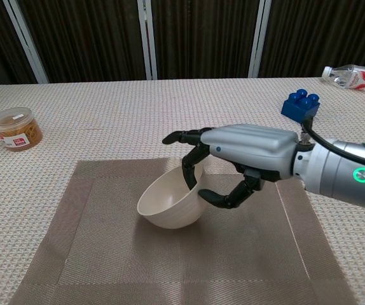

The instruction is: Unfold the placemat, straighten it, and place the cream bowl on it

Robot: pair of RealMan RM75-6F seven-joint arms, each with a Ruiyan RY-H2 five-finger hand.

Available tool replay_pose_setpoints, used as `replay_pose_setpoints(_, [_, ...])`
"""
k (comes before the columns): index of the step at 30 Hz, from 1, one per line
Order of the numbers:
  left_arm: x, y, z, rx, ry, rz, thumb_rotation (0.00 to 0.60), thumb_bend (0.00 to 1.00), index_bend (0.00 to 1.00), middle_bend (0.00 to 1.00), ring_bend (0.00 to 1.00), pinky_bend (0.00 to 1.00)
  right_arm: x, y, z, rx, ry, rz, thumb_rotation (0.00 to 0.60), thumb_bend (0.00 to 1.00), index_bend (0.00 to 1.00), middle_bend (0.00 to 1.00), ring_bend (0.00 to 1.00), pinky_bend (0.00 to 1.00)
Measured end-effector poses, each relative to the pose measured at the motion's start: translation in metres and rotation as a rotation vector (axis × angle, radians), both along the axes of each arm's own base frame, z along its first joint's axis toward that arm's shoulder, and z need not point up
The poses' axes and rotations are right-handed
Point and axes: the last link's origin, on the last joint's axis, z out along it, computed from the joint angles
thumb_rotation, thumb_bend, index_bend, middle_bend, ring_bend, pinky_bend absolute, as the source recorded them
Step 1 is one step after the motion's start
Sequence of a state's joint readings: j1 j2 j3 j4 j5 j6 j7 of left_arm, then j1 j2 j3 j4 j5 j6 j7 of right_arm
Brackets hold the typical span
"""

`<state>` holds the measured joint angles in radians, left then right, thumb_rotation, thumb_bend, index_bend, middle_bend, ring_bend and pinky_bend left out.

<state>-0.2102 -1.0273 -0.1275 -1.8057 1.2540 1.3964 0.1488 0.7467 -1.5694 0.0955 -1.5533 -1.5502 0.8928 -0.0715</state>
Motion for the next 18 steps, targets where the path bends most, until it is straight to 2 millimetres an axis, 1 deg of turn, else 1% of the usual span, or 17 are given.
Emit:
replay_pose_setpoints(1, [0.0, 0.0, 0.0, 0.0, 0.0, -0.001, 0.6, 0.04, 0.0, 0.0, 0.0, 0.0, -0.002, 0.001, 0.0, 0.001, 0.005, 0.001, 0.6, 0.09, 0.16, 0.0, 0.0, 0.0])
replay_pose_setpoints(2, [0.0, 0.0, 0.0, 0.0, 0.0, -0.001, 0.6, 0.04, 0.0, 0.0, 0.0, 0.0, -0.003, 0.003, 0.0, 0.004, 0.009, 0.001, 0.6, 0.05, 0.11, 0.0, 0.0, 0.0])
replay_pose_setpoints(3, [0.001, 0.0, 0.0, -0.001, -0.001, -0.002, 0.6, 0.04, 0.0, 0.0, 0.0, 0.0, -0.004, 0.004, 0.001, 0.006, 0.011, 0.0, 0.6, 0.01, 0.06, 0.0, 0.0, 0.0])
replay_pose_setpoints(5, [0.001, -0.001, 0.0, -0.002, -0.003, -0.003, 0.6, 0.04, 0.0, 0.0, 0.0, 0.0, -0.006, 0.007, 0.004, 0.007, 0.008, -0.002, 0.6, 0.0, 0.02, 0.0, 0.0, 0.0])
replay_pose_setpoints(7, [0.002, -0.001, -0.001, -0.005, -0.004, -0.004, 0.6, 0.04, 0.0, 0.0, 0.0, 0.0, -0.007, 0.01, 0.009, 0.005, 0.001, -0.005, 0.6, 0.0, 0.0, 0.0, 0.0, 0.0])
replay_pose_setpoints(11, [0.003, -0.002, -0.002, -0.011, -0.007, -0.011, 0.6, 0.04, 0.0, 0.0, 0.0, 0.0, -0.012, 0.016, 0.022, -0.01, -0.015, -0.009, 0.6, 0.0, 0.0, 0.0, 0.0, 0.0])
replay_pose_setpoints(15, [0.006, -0.004, -0.003, -0.015, -0.008, -0.021, 0.6, 0.04, 0.0, 0.0, 0.0, 0.0, -0.019, 0.022, 0.041, -0.04, -0.037, -0.018, 0.6, 0.0, 0.0, 0.0, 0.0, 0.0])
replay_pose_setpoints(18, [0.006, -0.006, -0.003, -0.016, -0.006, -0.025, 0.6, 0.04, 0.0, 0.0, 0.0, 0.0, -0.027, 0.025, 0.061, -0.086, -0.055, -0.03, 0.6, 0.0, 0.0, 0.0, 0.0, 0.0])
